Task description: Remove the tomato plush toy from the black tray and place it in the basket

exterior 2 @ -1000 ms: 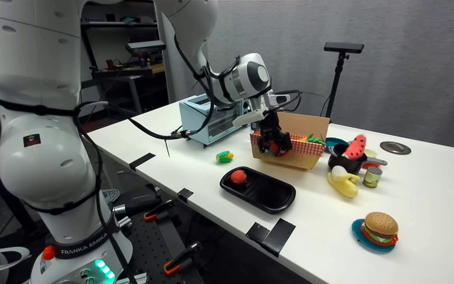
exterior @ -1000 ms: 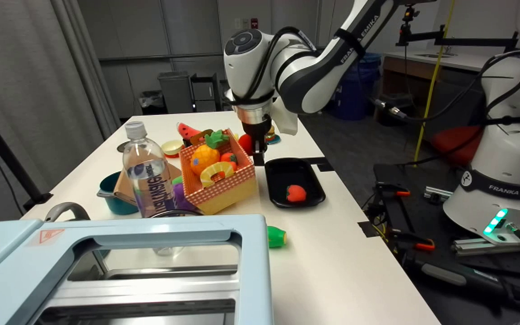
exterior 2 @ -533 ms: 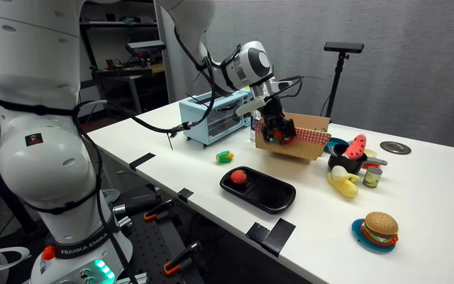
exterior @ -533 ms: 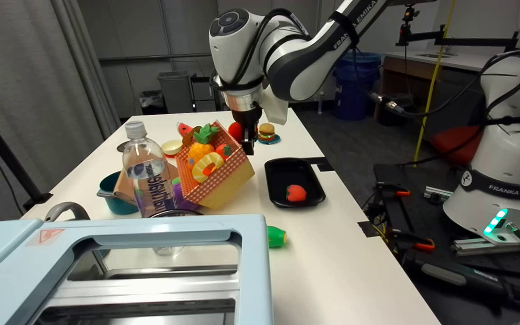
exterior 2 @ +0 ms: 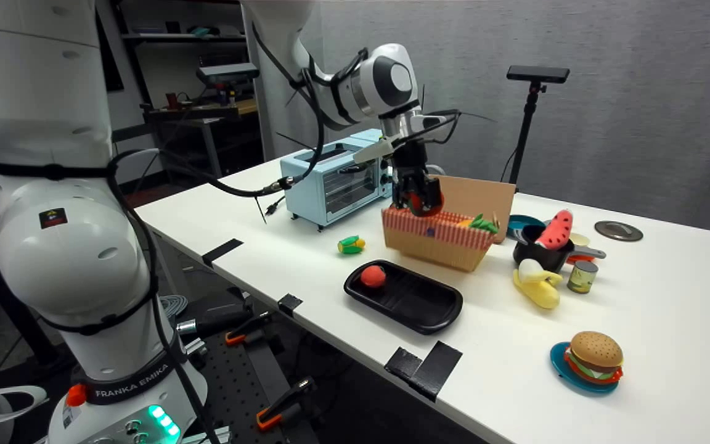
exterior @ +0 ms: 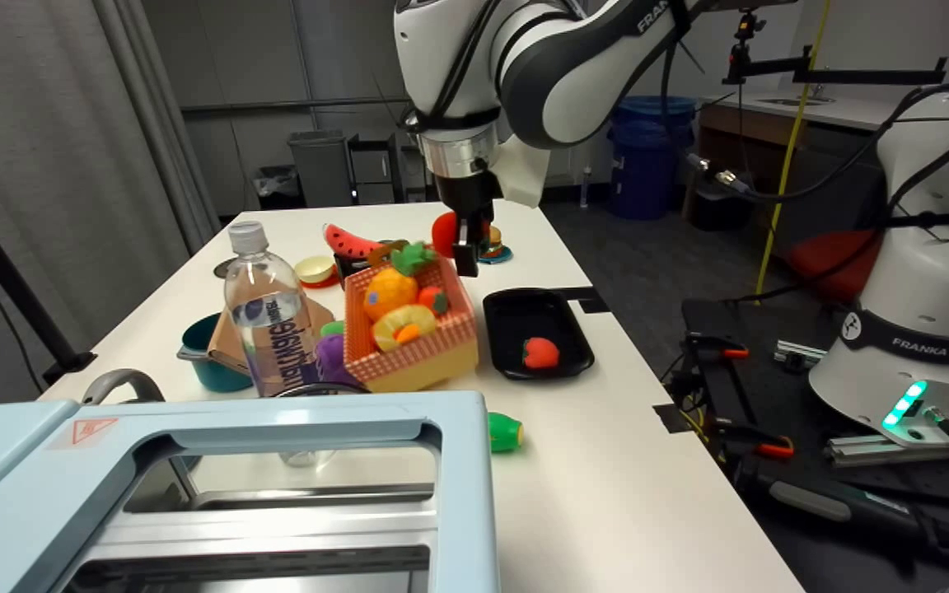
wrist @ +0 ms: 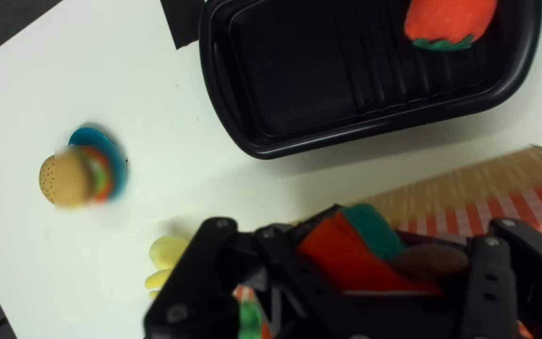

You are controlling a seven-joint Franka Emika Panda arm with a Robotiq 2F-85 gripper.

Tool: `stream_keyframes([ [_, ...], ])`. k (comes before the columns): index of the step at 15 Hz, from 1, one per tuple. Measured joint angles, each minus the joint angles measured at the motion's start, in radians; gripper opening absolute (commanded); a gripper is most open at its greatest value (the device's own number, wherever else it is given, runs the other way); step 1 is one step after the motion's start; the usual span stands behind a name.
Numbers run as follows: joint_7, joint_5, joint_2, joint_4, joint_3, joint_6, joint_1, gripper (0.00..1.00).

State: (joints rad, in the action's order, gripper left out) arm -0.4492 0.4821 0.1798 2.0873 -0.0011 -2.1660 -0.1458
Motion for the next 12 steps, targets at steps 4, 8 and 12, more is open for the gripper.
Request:
stream_keyframes([
  [4, 0.000, -0.035, -0.140, 0.044, 0.054, 0.085, -0.002, 0.00],
  [8, 0.029, -0.038, -0.188, 0.053, 0.073, 0.113, 0.002, 0.00],
  [12, 0.096, -0.040, -0.035, 0.021, 0.061, 0.032, 0.028, 0.00],
])
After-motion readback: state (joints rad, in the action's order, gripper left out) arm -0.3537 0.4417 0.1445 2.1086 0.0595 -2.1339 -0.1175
